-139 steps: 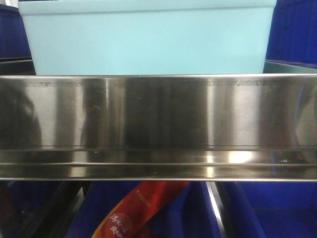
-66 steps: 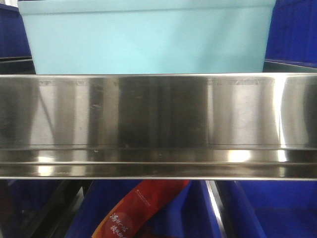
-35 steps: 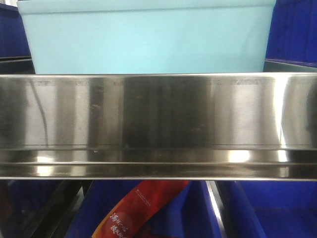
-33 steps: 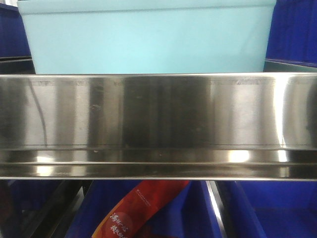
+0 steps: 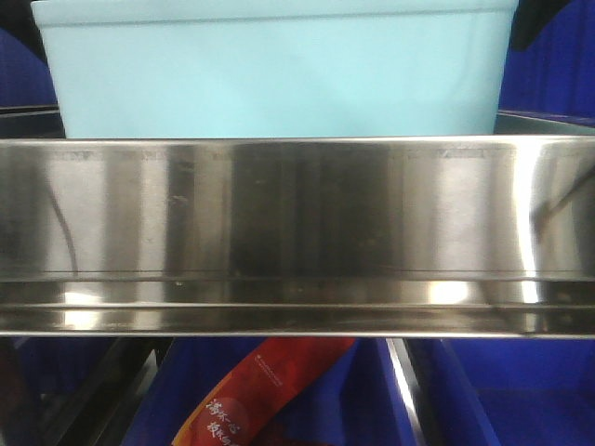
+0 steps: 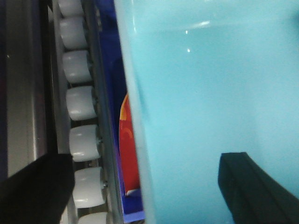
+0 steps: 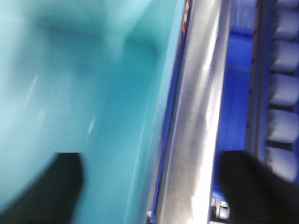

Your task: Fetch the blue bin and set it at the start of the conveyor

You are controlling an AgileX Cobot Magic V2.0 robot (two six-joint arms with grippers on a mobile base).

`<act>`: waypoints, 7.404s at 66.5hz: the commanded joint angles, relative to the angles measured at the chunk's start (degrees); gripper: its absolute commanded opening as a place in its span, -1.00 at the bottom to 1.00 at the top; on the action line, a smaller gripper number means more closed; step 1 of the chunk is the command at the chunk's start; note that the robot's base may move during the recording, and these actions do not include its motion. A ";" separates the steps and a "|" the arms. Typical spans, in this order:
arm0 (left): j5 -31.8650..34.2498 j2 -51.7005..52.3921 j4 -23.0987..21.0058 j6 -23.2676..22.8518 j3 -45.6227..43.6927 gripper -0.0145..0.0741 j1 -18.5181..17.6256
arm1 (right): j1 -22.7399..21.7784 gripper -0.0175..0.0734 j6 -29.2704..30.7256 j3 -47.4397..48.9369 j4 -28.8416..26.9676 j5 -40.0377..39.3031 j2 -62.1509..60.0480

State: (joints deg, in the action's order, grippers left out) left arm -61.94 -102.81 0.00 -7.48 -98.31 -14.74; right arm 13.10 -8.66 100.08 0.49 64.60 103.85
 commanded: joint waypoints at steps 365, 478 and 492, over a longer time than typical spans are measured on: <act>22.23 24.88 -1.28 -0.17 -0.66 -0.92 -3.68 | 0.10 -0.95 -0.05 0.45 1.03 -7.17 -24.91; 22.31 24.88 -0.77 -0.17 -0.66 -0.92 -3.68 | 0.10 -0.95 -0.05 0.45 1.03 -7.29 -24.91; 22.31 24.88 -0.77 -0.17 -0.66 -0.92 -3.68 | 0.10 -0.95 -0.05 0.45 1.03 -7.29 -24.91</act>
State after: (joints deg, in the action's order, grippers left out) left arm -43.80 -79.17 -0.64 -7.77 -98.36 -18.42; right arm 13.51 -10.27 100.11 0.00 58.10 79.64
